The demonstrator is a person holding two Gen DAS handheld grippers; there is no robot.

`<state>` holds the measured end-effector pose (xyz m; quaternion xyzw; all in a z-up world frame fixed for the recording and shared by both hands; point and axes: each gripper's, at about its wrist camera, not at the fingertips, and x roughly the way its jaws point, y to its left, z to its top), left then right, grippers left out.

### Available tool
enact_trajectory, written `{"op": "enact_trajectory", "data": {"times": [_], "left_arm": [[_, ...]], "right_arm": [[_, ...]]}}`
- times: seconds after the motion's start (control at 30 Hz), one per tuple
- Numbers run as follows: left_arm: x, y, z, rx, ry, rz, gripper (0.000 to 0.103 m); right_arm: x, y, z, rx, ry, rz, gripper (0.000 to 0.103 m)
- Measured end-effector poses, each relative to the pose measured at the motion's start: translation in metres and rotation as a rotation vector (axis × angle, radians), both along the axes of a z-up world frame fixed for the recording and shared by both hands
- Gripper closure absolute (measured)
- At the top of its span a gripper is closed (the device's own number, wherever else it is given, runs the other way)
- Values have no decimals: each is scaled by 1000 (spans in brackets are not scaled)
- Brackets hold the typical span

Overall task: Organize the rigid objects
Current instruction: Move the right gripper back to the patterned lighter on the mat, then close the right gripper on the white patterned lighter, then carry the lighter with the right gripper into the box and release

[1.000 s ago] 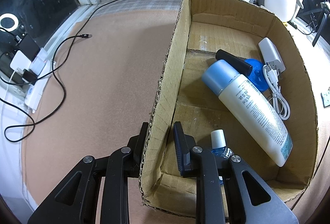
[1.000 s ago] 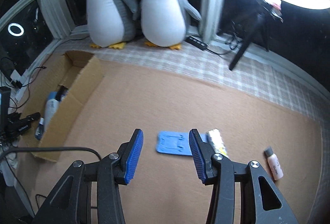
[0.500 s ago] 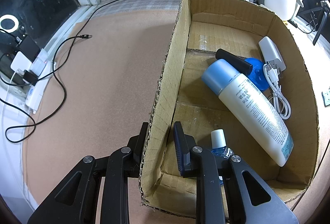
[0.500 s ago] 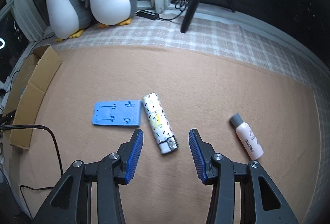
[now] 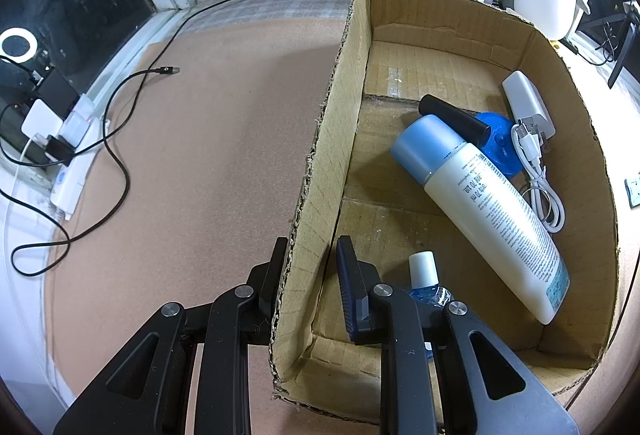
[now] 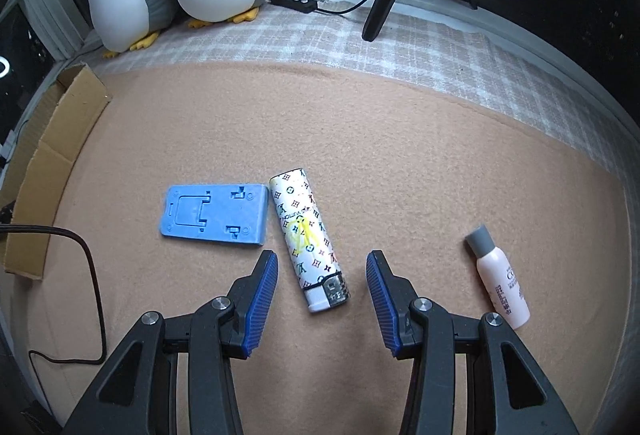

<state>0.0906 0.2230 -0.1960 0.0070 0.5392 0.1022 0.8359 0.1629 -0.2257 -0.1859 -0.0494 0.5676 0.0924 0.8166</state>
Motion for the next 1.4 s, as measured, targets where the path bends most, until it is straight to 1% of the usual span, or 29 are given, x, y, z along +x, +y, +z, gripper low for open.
{"op": "enact_trajectory", "data": {"times": [0.3, 0.33, 0.4, 0.53, 0.6, 0.63, 0.93, 1.17, 1.3, 1.4], "left_arm": [[0, 0, 0, -1, 0, 1, 83], [0, -1, 0, 0, 0, 1, 83], [-1, 0, 0, -2, -1, 1, 83], [-1, 1, -1, -3, -2, 2, 83], [-1, 1, -1, -3, -1, 2, 83], [-1, 0, -1, -3, -1, 2, 83], [-1, 0, -1, -5, -2, 3, 83], [-1, 0, -1, -7, -4, 4, 83], [0, -1, -1, -9, -6, 4, 83], [0, -1, -1, -9, -6, 4, 83]], "right_arm": [[13, 8, -5, -54, 8, 36, 61], [15, 9, -6, -65, 8, 40, 62], [18, 11, -8, -81, 13, 46, 69], [21, 11, -10, -76, 24, 44, 73], [22, 9, -10, -62, 31, 36, 80], [23, 9, -10, -58, 33, 33, 81], [19, 8, -8, -43, 20, -5, 82], [15, 14, 14, -24, -36, -17, 82], [13, 29, 33, -10, -82, 8, 82], [11, 49, 47, 1, -119, 44, 82]]}}
